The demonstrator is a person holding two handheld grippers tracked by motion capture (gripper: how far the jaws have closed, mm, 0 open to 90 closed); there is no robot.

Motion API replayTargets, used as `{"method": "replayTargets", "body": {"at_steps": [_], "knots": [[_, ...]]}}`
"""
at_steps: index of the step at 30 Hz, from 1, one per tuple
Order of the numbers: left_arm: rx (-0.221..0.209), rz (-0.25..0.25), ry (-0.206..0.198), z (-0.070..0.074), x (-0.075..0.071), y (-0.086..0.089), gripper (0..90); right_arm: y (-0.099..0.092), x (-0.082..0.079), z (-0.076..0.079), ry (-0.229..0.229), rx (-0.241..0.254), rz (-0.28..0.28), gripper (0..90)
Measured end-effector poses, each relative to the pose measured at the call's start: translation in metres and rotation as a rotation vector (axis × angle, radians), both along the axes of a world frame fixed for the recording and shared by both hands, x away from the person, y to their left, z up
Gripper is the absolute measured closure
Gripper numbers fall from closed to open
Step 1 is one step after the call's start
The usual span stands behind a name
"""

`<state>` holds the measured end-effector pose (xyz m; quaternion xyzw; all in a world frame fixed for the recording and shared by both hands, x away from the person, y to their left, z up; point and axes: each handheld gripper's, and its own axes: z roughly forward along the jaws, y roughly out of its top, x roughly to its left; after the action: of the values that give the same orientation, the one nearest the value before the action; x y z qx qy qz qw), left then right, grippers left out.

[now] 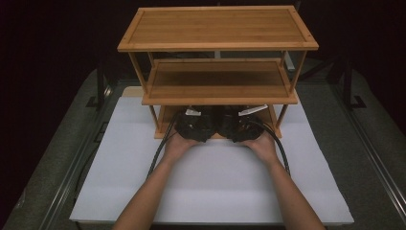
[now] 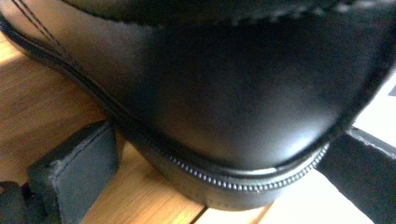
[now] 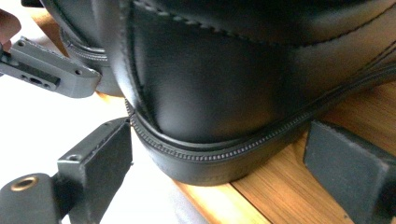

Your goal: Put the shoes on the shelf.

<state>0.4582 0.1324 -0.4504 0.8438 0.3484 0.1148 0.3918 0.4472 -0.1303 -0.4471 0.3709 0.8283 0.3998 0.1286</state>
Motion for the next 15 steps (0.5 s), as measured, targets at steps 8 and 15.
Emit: {"method": "replayTargets", "body": {"at_steps": [8, 15], "knots": [[-0.021, -0.002, -0.018, 0.017, -0.022, 0.022, 0.0, -0.018, -0.025, 0.007, 0.003, 0.046, -0.004, 13.0], [0.013, -0.048, -0.028, 0.032, -0.057, 0.051, 0.0, -0.037, -0.060, 0.015, -0.019, 0.036, -0.023, 9.2]]}}
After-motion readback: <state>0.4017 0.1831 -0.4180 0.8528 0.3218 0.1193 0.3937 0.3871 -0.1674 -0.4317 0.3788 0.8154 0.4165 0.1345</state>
